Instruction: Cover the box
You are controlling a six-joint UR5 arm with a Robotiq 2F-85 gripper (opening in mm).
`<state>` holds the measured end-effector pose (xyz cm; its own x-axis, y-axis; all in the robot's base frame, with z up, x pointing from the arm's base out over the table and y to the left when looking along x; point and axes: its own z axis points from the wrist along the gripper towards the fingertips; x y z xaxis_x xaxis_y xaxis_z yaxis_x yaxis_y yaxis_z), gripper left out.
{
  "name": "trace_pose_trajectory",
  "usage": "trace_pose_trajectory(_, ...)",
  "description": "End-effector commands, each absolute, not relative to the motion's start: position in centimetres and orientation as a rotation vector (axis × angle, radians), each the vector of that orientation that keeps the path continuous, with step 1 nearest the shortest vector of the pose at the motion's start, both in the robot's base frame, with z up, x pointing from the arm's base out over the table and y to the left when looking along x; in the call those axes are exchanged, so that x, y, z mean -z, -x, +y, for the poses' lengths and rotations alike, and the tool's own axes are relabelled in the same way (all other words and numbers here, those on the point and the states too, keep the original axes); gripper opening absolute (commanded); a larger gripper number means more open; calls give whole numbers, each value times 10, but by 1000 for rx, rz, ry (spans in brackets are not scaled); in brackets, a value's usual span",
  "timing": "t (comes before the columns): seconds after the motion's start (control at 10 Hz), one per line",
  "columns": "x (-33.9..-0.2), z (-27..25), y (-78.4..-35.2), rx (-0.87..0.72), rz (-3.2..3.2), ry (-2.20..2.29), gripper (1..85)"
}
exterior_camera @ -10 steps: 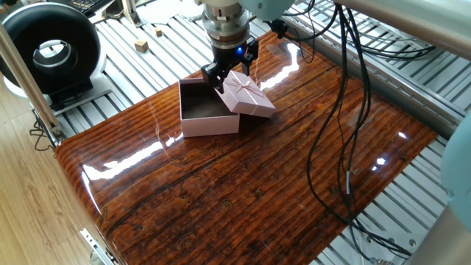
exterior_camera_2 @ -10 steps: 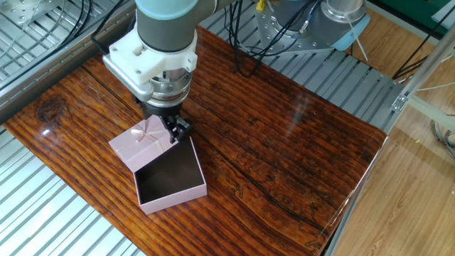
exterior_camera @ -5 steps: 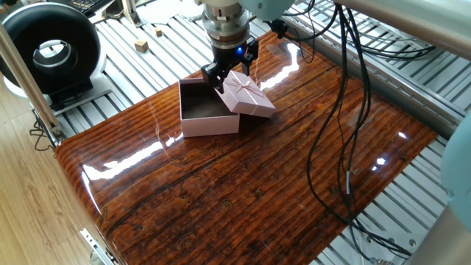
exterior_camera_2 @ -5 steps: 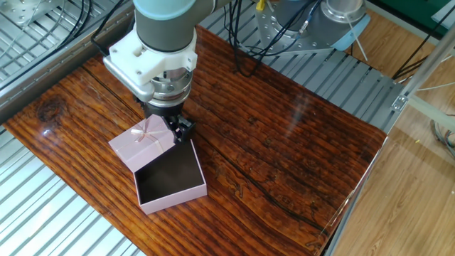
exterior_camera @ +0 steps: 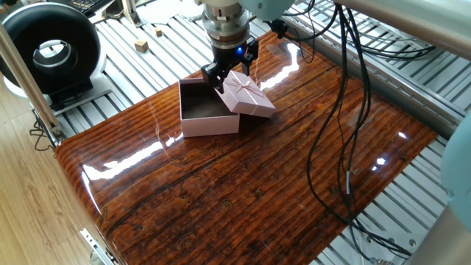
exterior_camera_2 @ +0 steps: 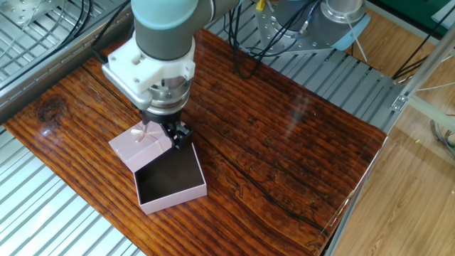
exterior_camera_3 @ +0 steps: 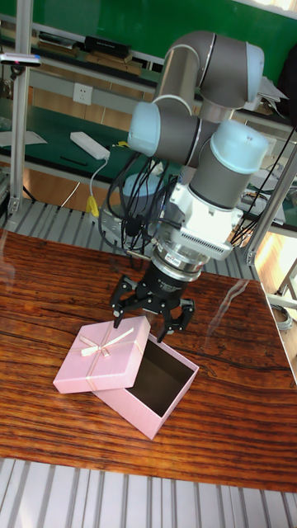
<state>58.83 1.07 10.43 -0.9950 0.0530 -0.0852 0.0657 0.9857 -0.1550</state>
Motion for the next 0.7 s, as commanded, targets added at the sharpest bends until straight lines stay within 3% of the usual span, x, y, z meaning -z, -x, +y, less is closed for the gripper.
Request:
trace_pose_trajectory(0.0, -91, 15, -594, 235, 3051, -130, 790)
trace_pose_trajectory(0.6, -79, 0, -587, 305, 3087, -146, 773)
